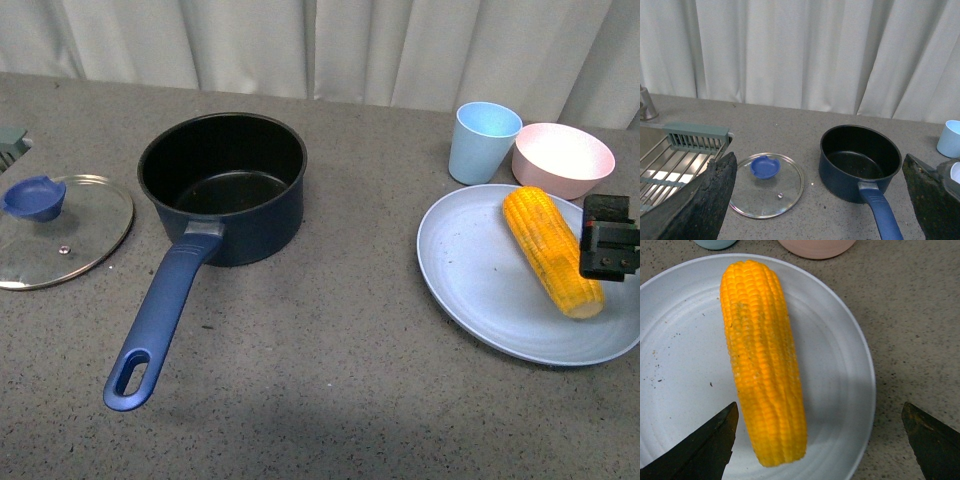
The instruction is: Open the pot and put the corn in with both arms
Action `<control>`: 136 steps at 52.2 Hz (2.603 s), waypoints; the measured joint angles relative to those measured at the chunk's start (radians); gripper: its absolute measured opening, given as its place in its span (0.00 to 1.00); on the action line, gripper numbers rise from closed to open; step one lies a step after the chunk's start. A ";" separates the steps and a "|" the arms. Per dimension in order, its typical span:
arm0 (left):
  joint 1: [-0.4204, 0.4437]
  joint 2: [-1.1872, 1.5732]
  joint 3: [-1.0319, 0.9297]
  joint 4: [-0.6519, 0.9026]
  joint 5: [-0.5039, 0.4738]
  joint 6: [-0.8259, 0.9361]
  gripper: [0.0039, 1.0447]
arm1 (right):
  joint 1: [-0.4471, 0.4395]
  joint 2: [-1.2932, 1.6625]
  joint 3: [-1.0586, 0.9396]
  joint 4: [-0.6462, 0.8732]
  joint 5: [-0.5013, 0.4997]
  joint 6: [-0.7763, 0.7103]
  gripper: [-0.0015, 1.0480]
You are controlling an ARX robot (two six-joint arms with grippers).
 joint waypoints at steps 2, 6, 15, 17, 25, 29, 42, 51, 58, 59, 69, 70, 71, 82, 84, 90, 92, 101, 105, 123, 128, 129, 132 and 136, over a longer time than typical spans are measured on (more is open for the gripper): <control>0.000 0.000 0.000 0.000 0.000 0.000 0.94 | 0.005 0.019 0.020 -0.014 0.001 0.007 0.91; 0.000 0.000 0.000 0.000 0.000 0.000 0.94 | 0.014 0.051 0.054 -0.042 0.004 0.019 0.91; 0.000 0.000 0.000 0.000 0.000 0.000 0.94 | 0.039 0.106 0.107 -0.109 0.014 0.025 0.91; 0.000 0.000 0.000 0.000 0.000 0.000 0.94 | 0.044 0.116 0.114 -0.116 0.021 0.025 0.91; 0.000 0.000 0.000 0.000 0.000 0.000 0.94 | 0.056 0.150 0.146 -0.143 0.029 0.026 0.84; 0.000 0.000 0.000 0.000 0.000 0.000 0.94 | 0.060 0.161 0.158 -0.160 0.026 0.027 0.74; 0.000 0.000 0.000 0.000 0.000 0.000 0.94 | 0.072 0.169 0.172 -0.185 0.004 0.025 0.36; 0.000 0.000 0.000 0.000 0.000 0.000 0.94 | 0.072 0.172 0.180 -0.196 -0.007 0.023 0.20; 0.000 0.000 0.000 0.000 0.000 0.000 0.94 | 0.072 0.165 0.180 -0.193 -0.024 0.010 0.14; 0.000 0.000 0.000 0.000 0.000 0.000 0.94 | 0.072 0.159 0.179 -0.194 -0.030 0.003 0.13; 0.000 0.000 0.000 0.000 0.000 0.000 0.94 | 0.103 0.035 0.171 -0.208 -0.163 -0.034 0.09; 0.000 0.000 0.000 0.000 0.000 0.000 0.94 | 0.109 0.018 0.174 -0.208 -0.187 -0.032 0.09; 0.000 0.000 0.000 0.000 0.000 0.000 0.94 | 0.121 -0.005 0.184 -0.211 -0.215 -0.031 0.09; 0.000 0.000 0.000 0.000 0.000 0.000 0.94 | 0.222 -0.041 0.315 -0.251 -0.417 0.049 0.09; 0.000 0.000 0.000 0.000 0.000 0.000 0.94 | 0.241 -0.033 0.339 -0.255 -0.444 0.072 0.09; 0.000 0.000 0.000 0.000 0.000 0.000 0.94 | 0.299 0.014 0.430 -0.270 -0.506 0.154 0.09; 0.000 0.000 0.000 0.000 0.000 0.001 0.94 | 0.315 0.034 0.458 -0.273 -0.518 0.172 0.08; 0.000 0.000 0.000 0.000 0.000 0.000 0.94 | 0.375 0.142 0.606 -0.311 -0.536 0.251 0.08; 0.000 0.000 0.000 0.000 0.000 0.000 0.94 | 0.396 0.197 0.677 -0.330 -0.548 0.287 0.08; 0.000 0.000 0.000 0.000 0.000 0.001 0.94 | 0.457 0.330 0.833 -0.390 -0.542 0.350 0.08; 0.000 0.000 0.000 0.000 0.000 0.001 0.94 | 0.462 0.341 0.850 -0.400 -0.542 0.351 0.15; 0.000 0.000 0.000 0.000 0.000 0.001 0.94 | 0.463 0.342 0.854 -0.404 -0.541 0.351 0.21; 0.000 0.000 0.000 0.000 0.000 0.000 0.94 | 0.463 0.343 0.856 -0.404 -0.540 0.351 0.28; 0.000 0.000 0.000 0.000 0.000 0.000 0.94 | 0.463 0.342 0.857 -0.404 -0.538 0.351 0.42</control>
